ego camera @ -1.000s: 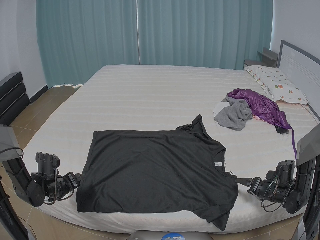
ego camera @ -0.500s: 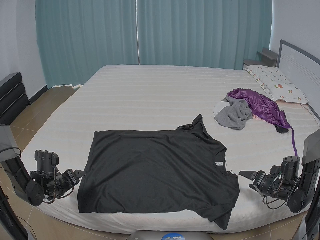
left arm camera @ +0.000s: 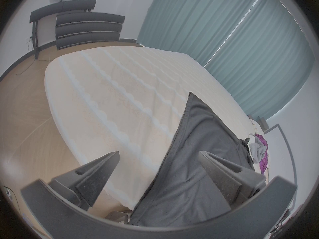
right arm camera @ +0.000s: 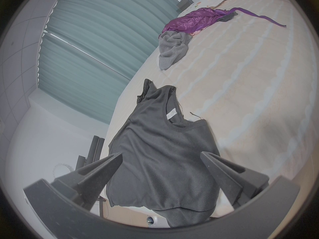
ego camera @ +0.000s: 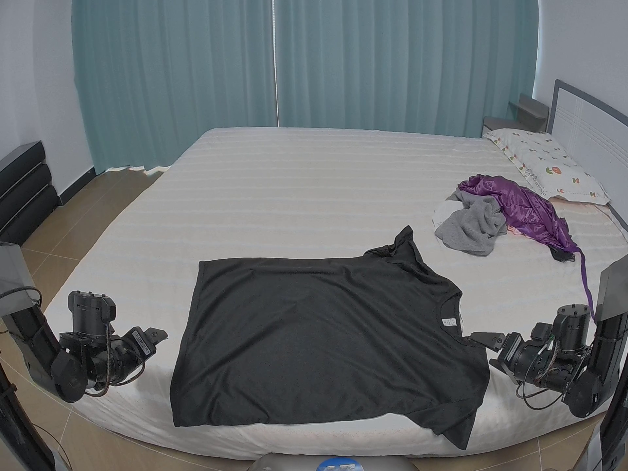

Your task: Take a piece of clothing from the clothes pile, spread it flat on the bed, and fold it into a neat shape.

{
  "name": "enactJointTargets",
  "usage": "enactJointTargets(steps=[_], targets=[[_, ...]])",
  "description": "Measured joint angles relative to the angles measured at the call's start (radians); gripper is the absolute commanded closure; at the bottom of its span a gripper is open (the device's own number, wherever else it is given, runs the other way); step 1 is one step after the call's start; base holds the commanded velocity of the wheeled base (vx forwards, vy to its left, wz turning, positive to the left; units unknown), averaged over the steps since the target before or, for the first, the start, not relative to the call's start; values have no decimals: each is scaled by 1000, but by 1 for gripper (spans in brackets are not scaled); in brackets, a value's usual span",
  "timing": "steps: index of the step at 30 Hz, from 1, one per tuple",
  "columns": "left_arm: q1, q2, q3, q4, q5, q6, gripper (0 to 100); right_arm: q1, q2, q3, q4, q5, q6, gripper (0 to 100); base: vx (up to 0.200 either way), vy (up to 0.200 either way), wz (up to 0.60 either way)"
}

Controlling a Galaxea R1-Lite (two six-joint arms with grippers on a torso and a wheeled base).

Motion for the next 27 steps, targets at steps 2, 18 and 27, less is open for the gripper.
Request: enactJointTargets(steps=[2, 18, 27], targets=[[0, 0, -5, 1, -1, -17, 0, 0, -1, 0, 0, 0, 4, 0, 200, 0, 0], [4, -6, -26, 3, -92, -24, 0, 10, -1, 0, 0, 4, 53, 0, 38, 0, 0], [8, -1, -131, 22, -162, -26, 0, 11, 3, 0, 0, 5, 56, 0, 0, 0, 0]])
